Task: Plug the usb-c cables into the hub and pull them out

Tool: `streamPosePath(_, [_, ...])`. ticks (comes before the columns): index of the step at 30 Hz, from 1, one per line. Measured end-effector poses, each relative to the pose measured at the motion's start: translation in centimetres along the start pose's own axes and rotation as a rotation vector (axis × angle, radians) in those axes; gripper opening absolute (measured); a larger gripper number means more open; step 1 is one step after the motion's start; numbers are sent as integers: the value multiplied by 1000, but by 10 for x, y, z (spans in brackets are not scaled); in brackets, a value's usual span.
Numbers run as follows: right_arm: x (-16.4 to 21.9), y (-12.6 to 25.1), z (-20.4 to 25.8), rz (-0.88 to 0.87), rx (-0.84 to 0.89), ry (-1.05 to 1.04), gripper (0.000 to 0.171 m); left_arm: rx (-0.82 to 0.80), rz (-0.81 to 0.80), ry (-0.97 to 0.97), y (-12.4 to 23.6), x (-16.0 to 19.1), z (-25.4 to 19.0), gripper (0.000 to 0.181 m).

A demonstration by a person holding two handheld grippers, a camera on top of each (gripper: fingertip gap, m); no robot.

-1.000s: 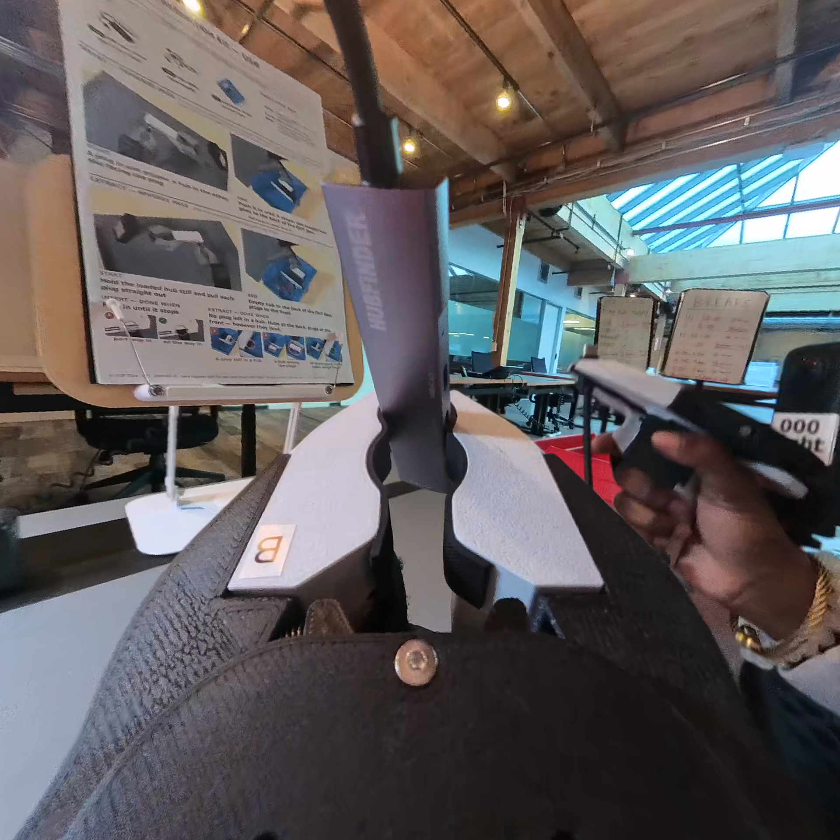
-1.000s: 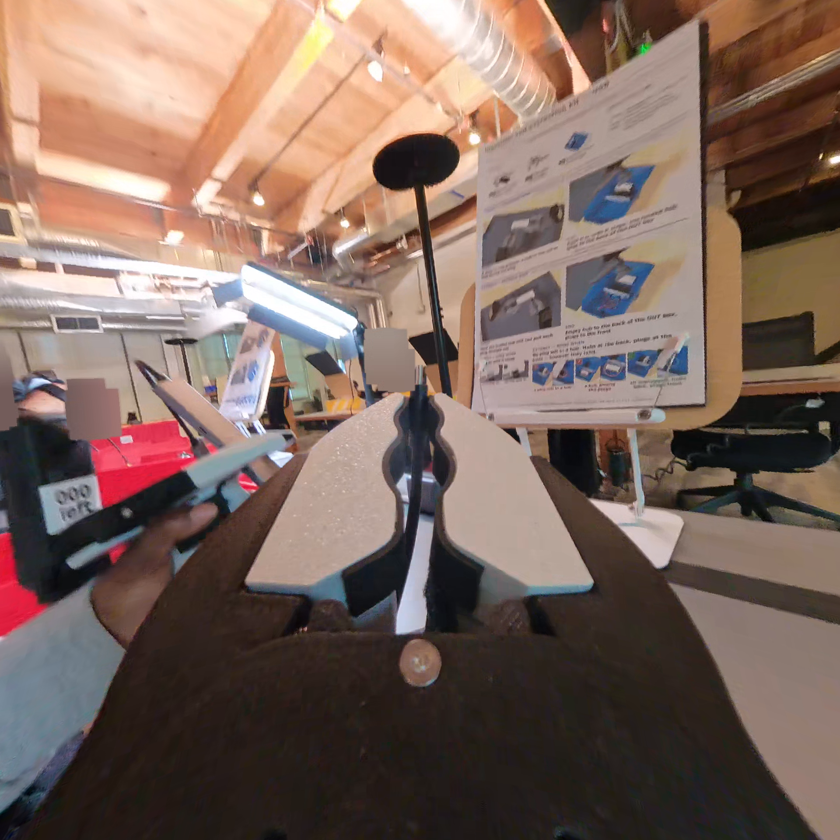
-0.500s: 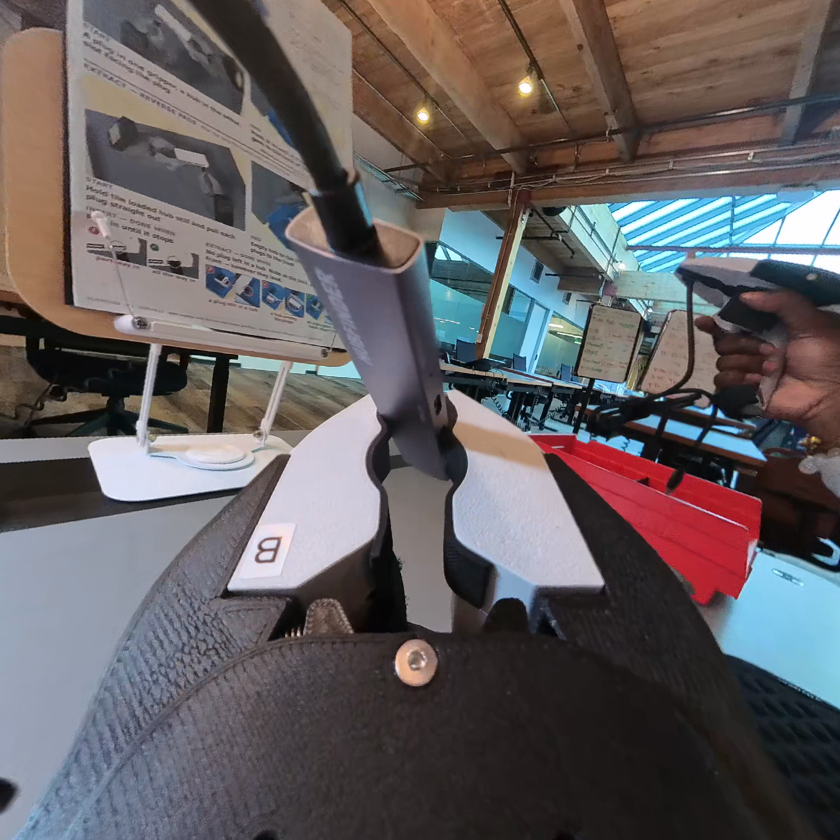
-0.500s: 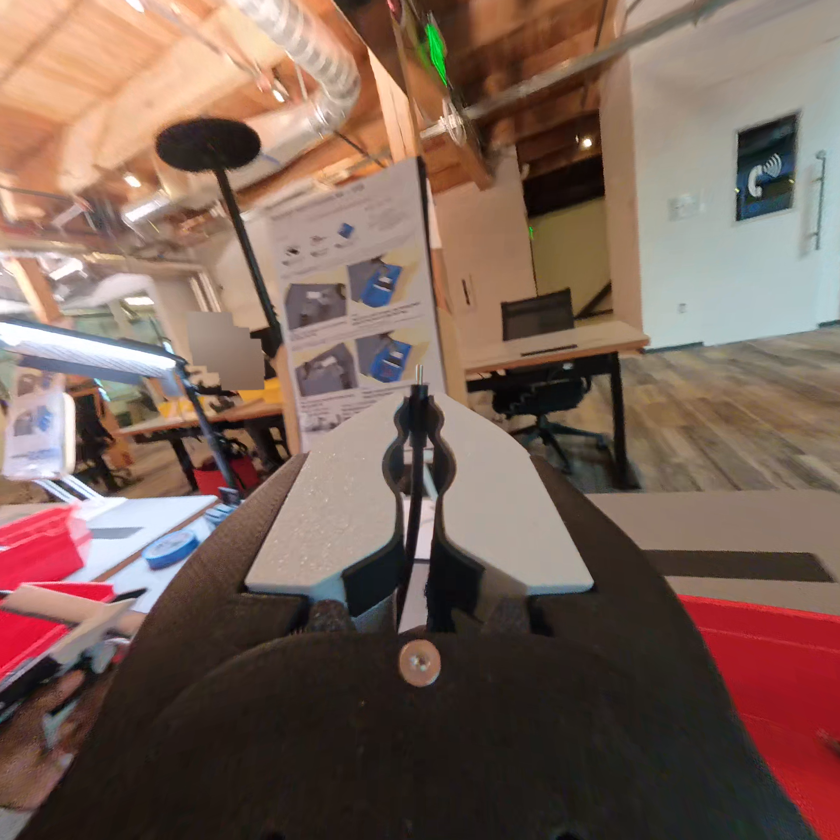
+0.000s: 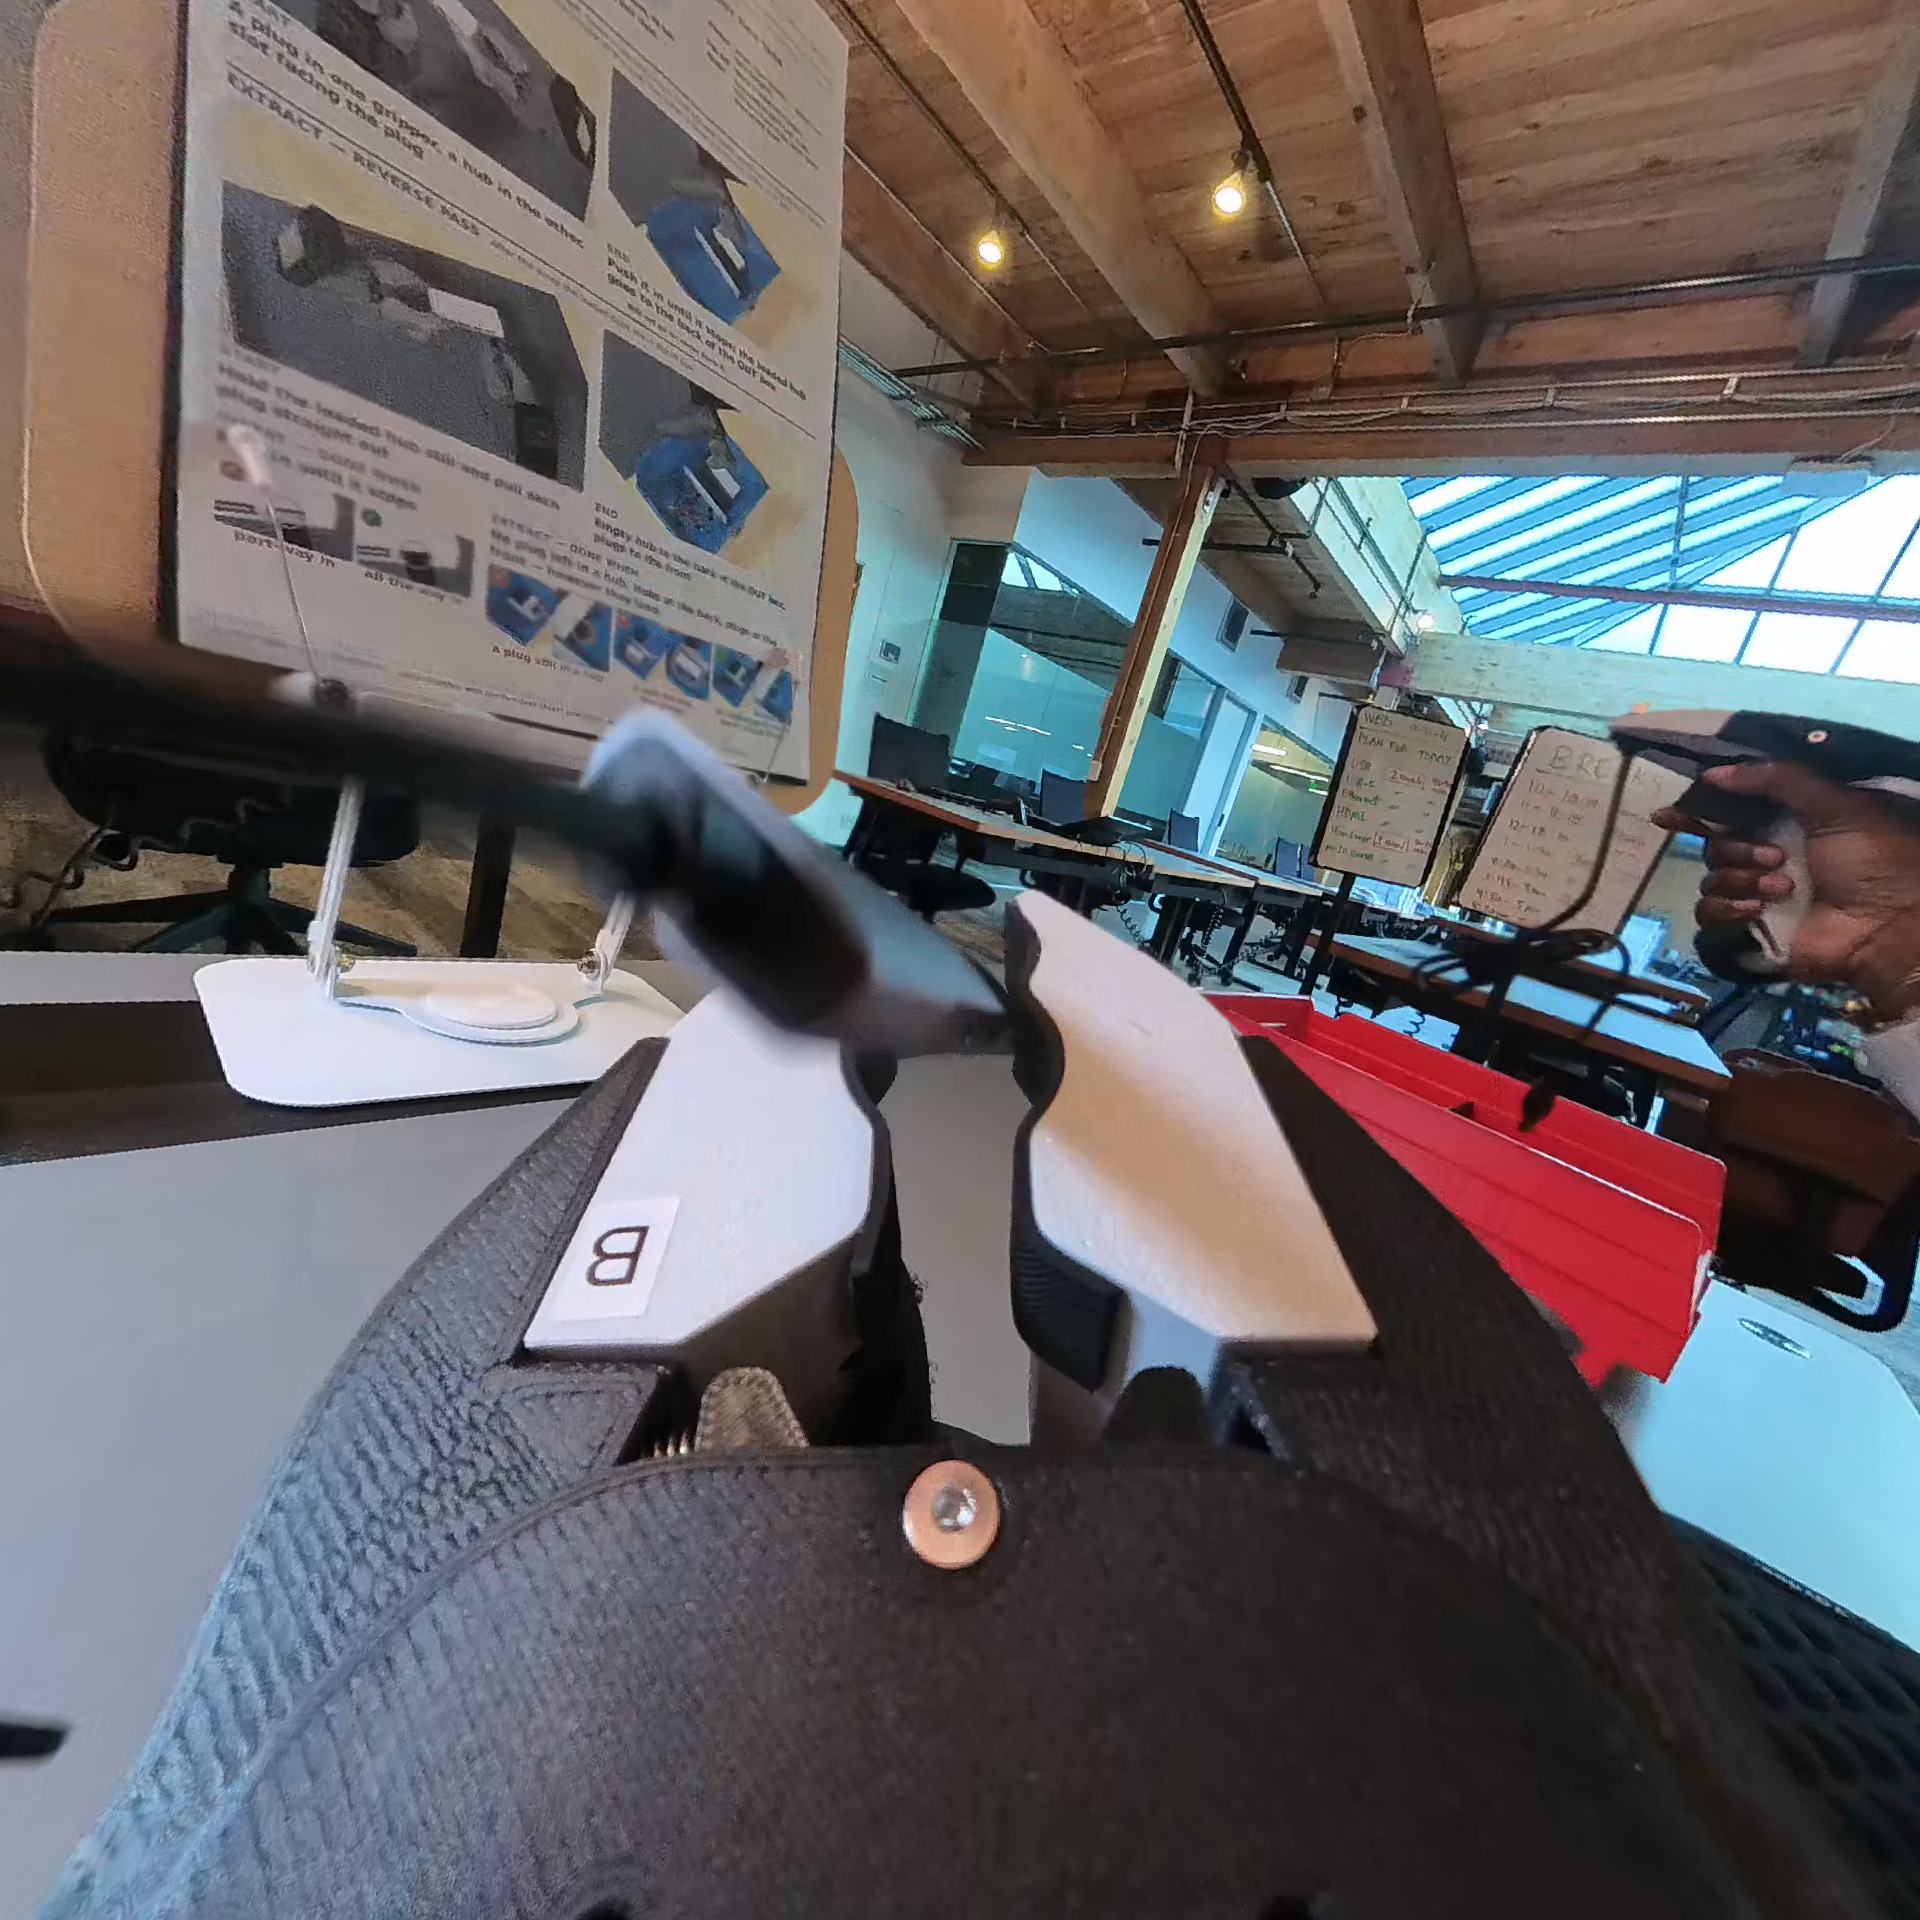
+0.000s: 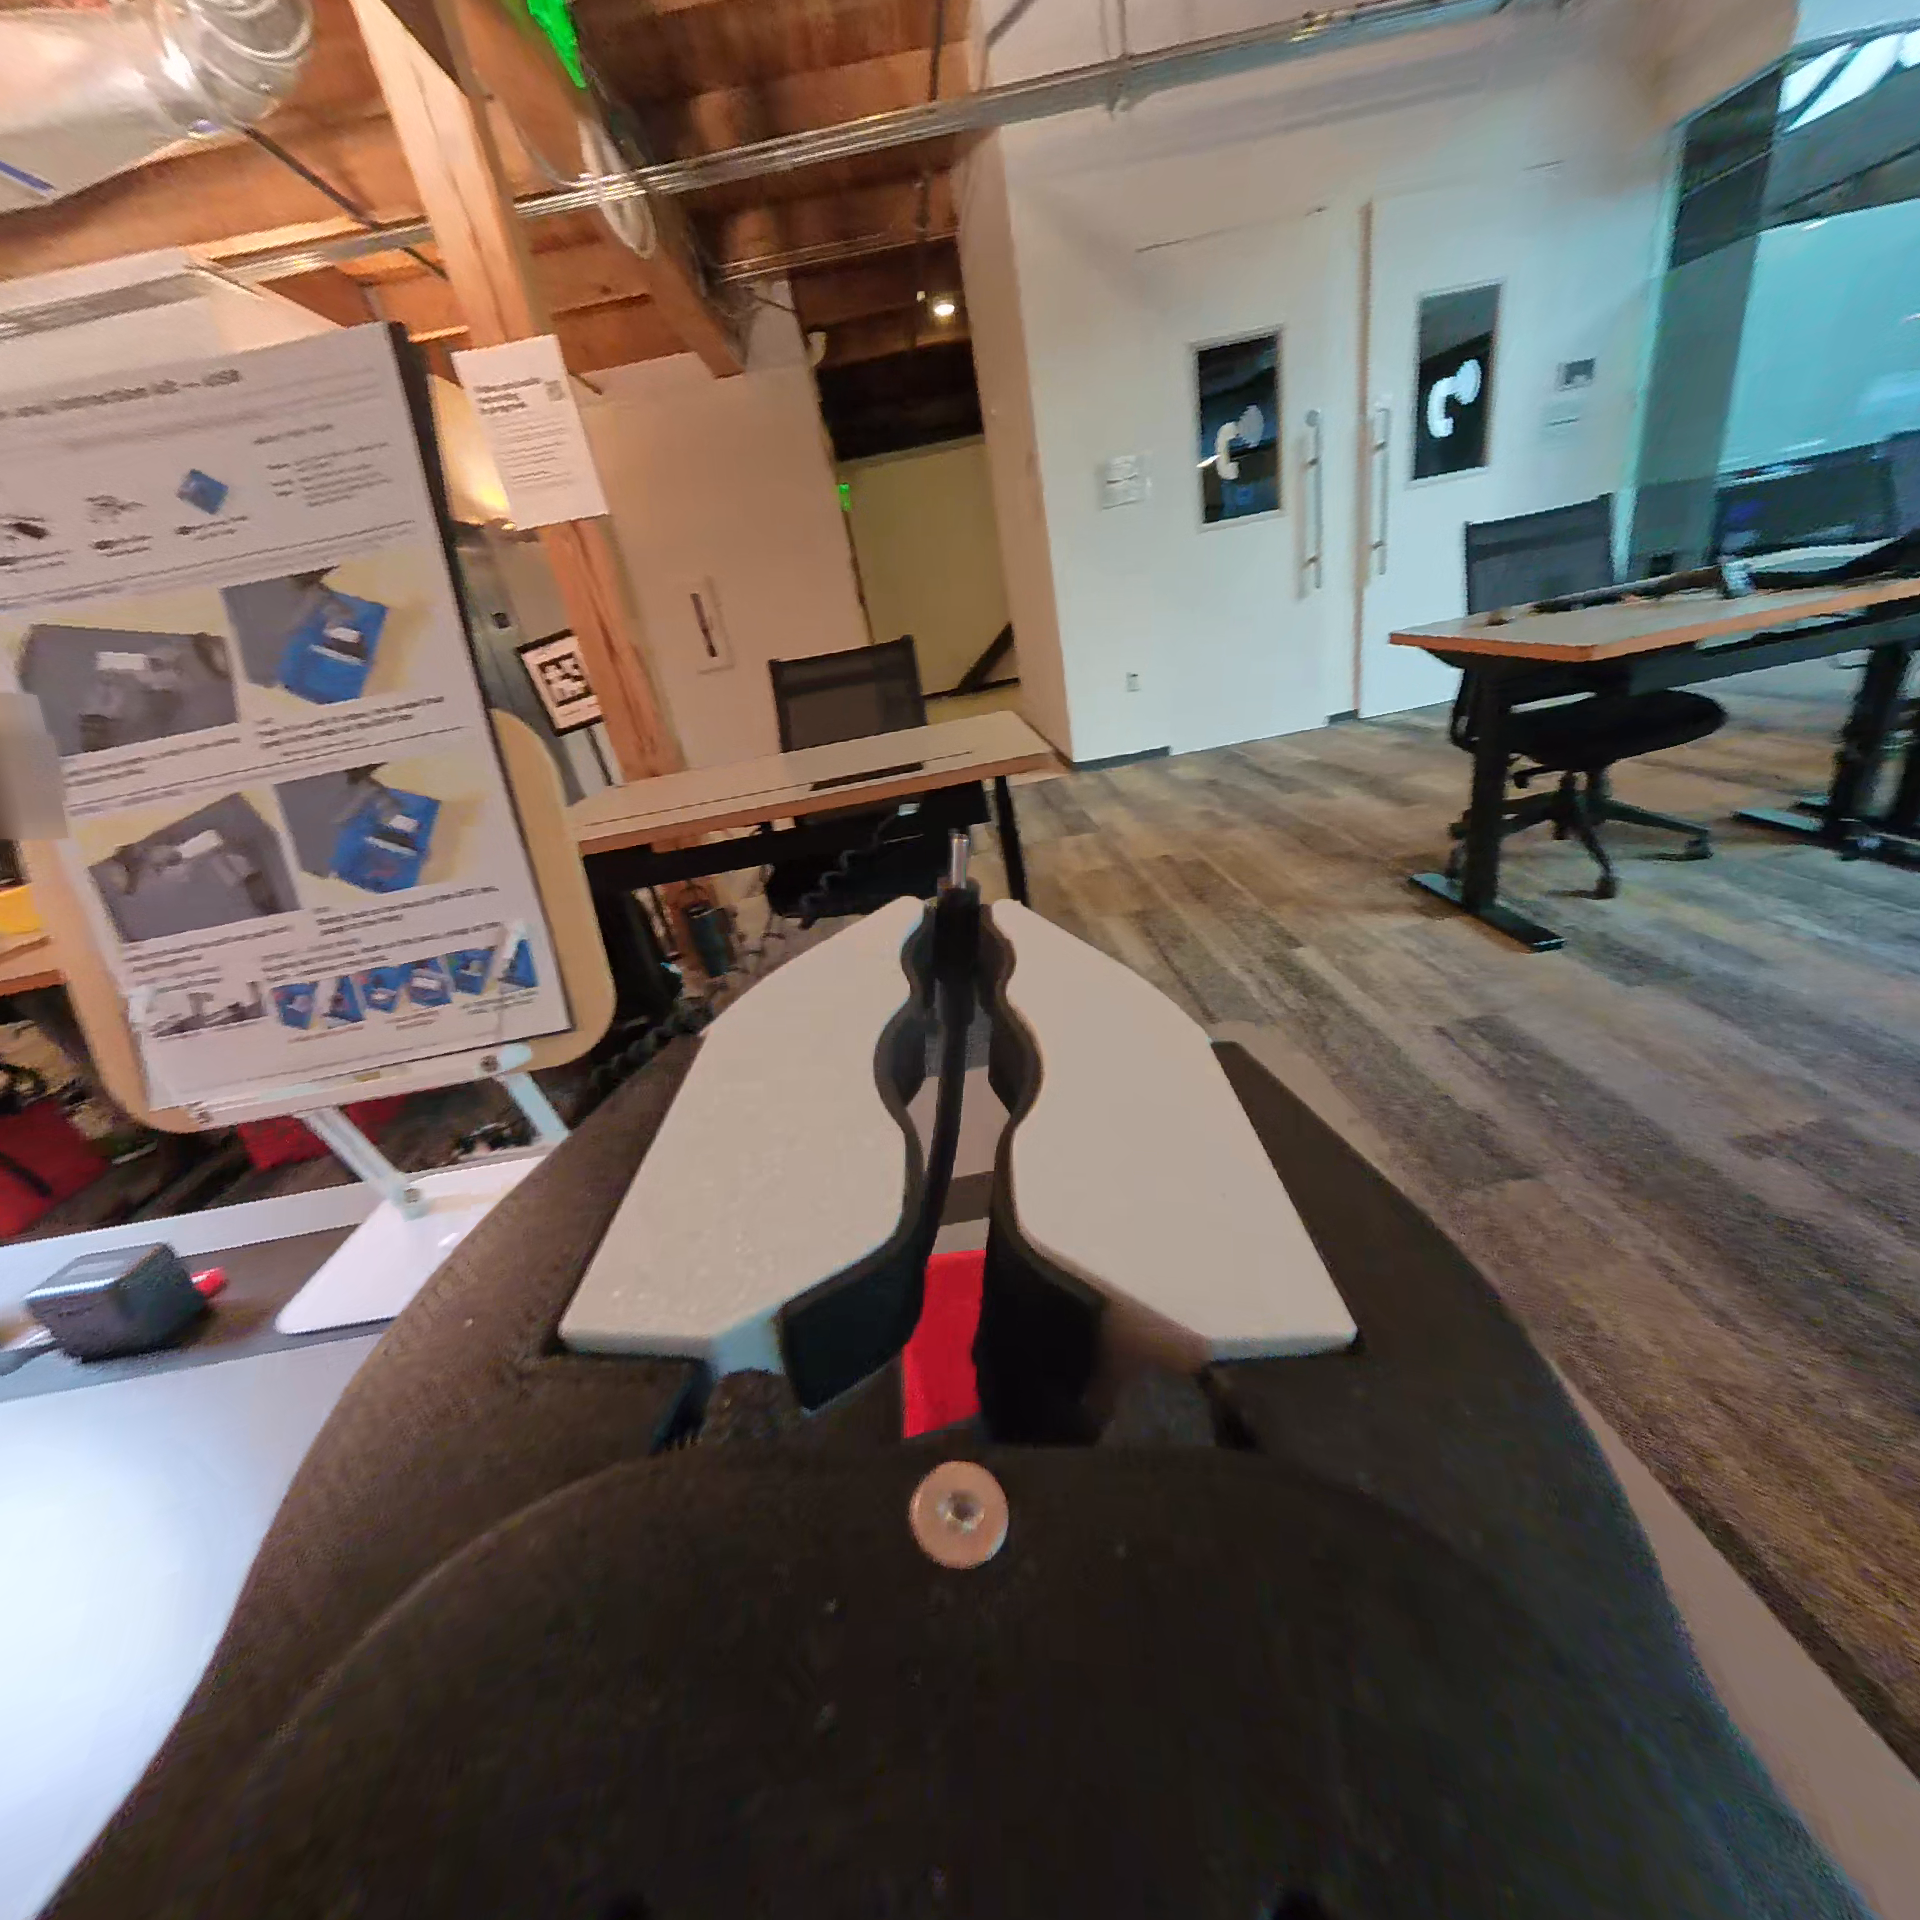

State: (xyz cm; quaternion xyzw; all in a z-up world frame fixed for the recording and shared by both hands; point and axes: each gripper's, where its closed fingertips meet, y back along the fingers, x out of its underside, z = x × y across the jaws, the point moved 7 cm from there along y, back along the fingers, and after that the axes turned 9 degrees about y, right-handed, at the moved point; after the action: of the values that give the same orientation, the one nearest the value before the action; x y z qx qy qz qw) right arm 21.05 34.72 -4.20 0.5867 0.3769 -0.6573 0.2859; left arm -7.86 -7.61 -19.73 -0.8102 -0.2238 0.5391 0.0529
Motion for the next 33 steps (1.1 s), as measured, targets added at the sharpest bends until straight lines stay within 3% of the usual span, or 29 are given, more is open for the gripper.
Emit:
streamPosePath(7, [22,36,-22,-33,238,84,7,49,-2,-50,0,1,-7,17])
streamPosePath(12, [80,43,-12,-14,324,105,7,45,16,-52,-1,2,-7,17])
streamPosePath(18, [148,50,9,312,199,82,8,45,22,-68,-1,2,-7,16])
streamPosePath(22, [172,61,-3,643,219,290,14,50,31,-56,-2,4,-7,17])
streamPosePath(28, [182,59,-18,931,270,496,23,56,34,-75,-2,4,-10,17])
streamPosePath(32, [188,60,-26,1035,320,468,26,63,33,-73,-2,4,-11,17])
streamPosePath(33, [186,62,-28,1040,348,455,48,64,33,-74,-2,4,-11,17])
